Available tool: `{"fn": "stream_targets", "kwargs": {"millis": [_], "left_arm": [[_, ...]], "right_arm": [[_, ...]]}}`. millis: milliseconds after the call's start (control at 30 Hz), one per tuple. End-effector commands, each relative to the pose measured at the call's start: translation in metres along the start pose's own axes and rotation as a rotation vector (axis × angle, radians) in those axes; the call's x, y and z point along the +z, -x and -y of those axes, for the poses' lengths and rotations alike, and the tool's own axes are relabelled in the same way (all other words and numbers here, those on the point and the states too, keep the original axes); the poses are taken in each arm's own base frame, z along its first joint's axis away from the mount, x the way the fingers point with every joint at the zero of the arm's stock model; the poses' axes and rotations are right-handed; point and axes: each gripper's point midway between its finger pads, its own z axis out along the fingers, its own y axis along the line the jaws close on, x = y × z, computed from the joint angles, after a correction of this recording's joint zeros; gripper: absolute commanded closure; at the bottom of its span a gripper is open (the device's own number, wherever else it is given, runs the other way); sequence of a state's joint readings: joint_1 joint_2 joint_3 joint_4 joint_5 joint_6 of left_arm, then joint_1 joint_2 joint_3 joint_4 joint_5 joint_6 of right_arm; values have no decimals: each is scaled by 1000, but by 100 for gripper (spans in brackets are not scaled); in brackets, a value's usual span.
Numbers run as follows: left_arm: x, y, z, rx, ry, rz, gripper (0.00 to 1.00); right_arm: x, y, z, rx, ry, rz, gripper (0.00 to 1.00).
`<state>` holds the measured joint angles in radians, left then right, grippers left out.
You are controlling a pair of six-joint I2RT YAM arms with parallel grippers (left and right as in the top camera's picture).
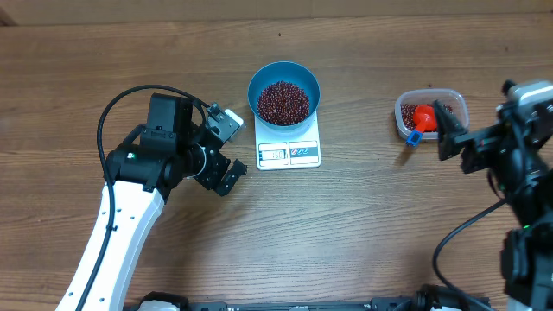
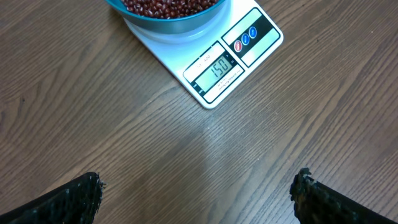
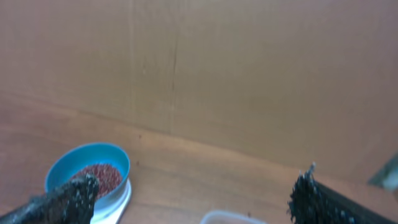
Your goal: Scoop item into bowl and weigh 150g on scale
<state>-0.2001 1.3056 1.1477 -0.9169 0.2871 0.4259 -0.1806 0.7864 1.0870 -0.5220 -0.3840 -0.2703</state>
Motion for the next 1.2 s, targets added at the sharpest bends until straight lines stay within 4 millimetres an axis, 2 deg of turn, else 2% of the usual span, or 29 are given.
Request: {"fn": "stream_targets", "kwargs": {"millis": [0,233,400,867,1167], "left_arm": [[-1,0,-3,2,7,0,0],[-1,0,-3,2,7,0,0],[-1,0,-3,2,7,1,0],[-1,0,-3,2,7,0,0],[-1,0,-3,2,7,0,1]], "right_arm": [[0,-14,-3,-71,-30,29,0],[2,-35,-17,-142,-17,154,0],[-2,-46,-24,-149,-6,173,0],[-32,-73,-43,-184,-9,265,0],[-20,-106,-52,-203,5,320,0]]}}
